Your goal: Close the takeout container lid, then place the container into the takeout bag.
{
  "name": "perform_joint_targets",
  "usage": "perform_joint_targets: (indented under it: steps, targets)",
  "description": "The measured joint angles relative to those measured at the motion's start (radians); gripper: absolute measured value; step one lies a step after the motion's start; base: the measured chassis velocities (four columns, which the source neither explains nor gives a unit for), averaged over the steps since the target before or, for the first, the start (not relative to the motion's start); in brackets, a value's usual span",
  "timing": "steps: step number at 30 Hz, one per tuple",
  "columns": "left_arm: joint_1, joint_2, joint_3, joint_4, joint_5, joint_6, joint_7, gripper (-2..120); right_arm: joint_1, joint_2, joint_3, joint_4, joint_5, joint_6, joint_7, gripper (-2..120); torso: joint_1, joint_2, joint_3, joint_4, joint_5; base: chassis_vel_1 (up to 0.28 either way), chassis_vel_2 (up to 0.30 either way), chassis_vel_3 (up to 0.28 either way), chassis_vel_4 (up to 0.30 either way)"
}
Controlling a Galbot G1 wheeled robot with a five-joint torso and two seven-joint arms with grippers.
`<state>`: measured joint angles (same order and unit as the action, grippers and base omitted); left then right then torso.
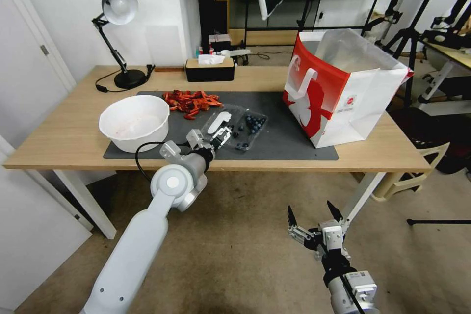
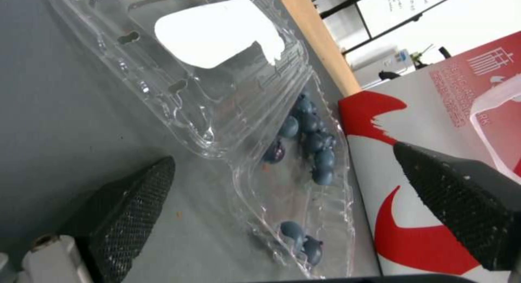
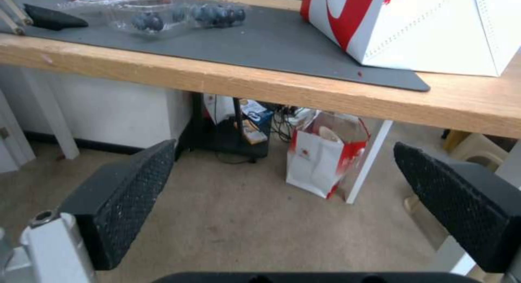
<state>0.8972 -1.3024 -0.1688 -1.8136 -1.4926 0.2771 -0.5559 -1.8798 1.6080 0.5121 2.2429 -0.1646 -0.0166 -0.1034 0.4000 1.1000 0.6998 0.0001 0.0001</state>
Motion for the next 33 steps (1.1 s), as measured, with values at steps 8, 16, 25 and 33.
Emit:
perform_joint_targets:
  steps: [8, 16, 25, 33]
  targets:
    - [-0.010, -0.005, 0.008, 0.008, -0.005, -0.015, 0.008, 100, -0.004, 0.000, -0.001, -0.001, -0.007, 0.005, 0.000, 100, 0.000, 0.000, 0.000, -0.0001, -0.0003, 0.000, 0.000, 0.000, 0.000]
    - [-0.020, -0.024, 0.021, 0.016, -0.025, -0.038, 0.037, 100, -0.006, 0.000, -0.001, -0.006, -0.010, 0.011, 0.002, 100, 0.000, 0.000, 0.000, -0.0002, -0.0001, 0.000, 0.000, 0.000, 0.000]
    - [-0.022, -0.034, 0.030, 0.008, -0.026, -0.055, 0.048, 100, -0.006, 0.000, 0.000, -0.012, -0.013, 0.015, 0.003, 100, 0.000, 0.000, 0.000, -0.0001, -0.0001, 0.000, 0.000, 0.000, 0.000]
    - [-0.008, -0.045, 0.041, -0.027, -0.026, -0.055, 0.047, 100, -0.007, 0.000, -0.001, -0.015, -0.015, 0.018, 0.006, 100, 0.000, 0.000, 0.000, 0.0000, -0.0001, 0.000, 0.000, 0.000, 0.000]
